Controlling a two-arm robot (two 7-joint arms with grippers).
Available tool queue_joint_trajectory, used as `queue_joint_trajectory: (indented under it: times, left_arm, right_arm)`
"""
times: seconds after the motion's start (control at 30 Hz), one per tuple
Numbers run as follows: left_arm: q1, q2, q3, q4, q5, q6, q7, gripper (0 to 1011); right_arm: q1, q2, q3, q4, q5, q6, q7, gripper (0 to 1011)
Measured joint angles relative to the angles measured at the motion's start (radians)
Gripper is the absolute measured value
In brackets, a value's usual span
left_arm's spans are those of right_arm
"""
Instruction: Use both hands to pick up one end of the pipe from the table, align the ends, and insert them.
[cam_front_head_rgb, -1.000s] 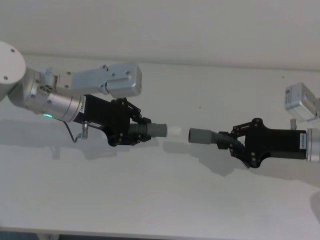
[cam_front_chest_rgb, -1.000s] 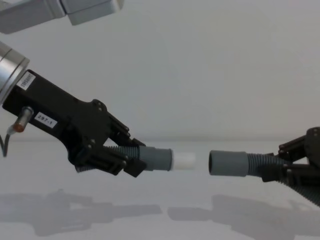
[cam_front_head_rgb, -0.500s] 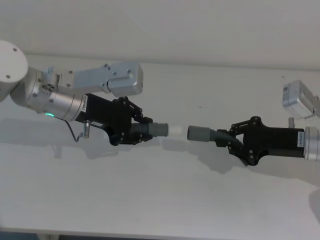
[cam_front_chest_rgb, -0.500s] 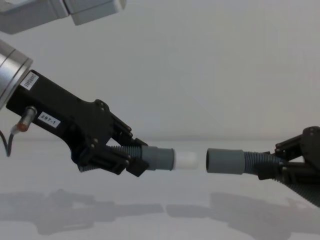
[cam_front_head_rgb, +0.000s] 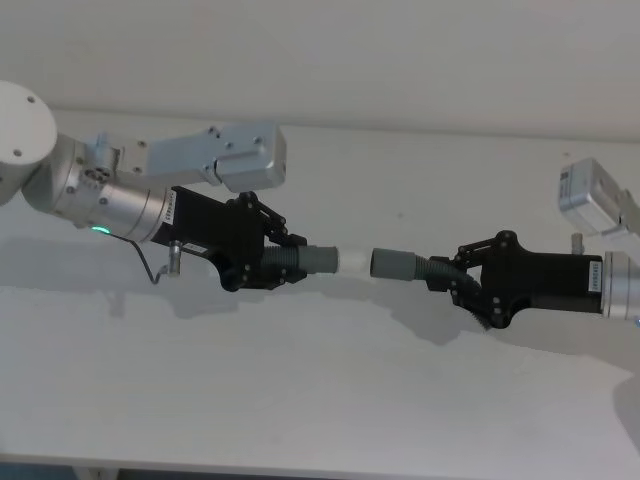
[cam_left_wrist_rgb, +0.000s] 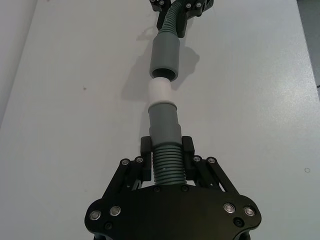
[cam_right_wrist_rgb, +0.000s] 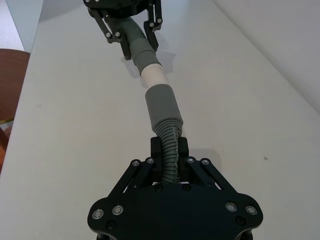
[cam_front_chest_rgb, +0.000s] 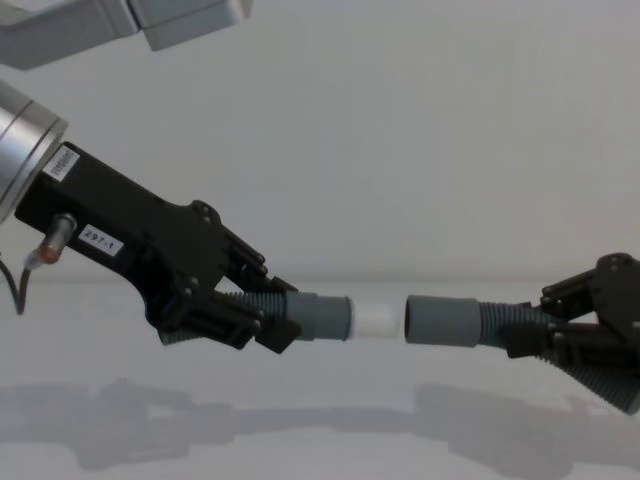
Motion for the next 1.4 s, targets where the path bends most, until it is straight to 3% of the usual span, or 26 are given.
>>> queue_joint_trajectory:
  times: [1.0, 1.4]
  left_arm:
    - [-0.016, -0.01, 0.016, 0.033, -0.042, -0.017, -0.002, 343]
    - [-0.019, -0.005, 0.028, 0.029, -0.049, -0.016, -0.004, 343]
  right_arm:
    - [0.023, -0.002, -0.03, 0.017, 0.001, -0.019, -0.009, 173]
    - [0.027, -0.004, -0.035, 0.023, 0.021, -0.015, -0.013, 173]
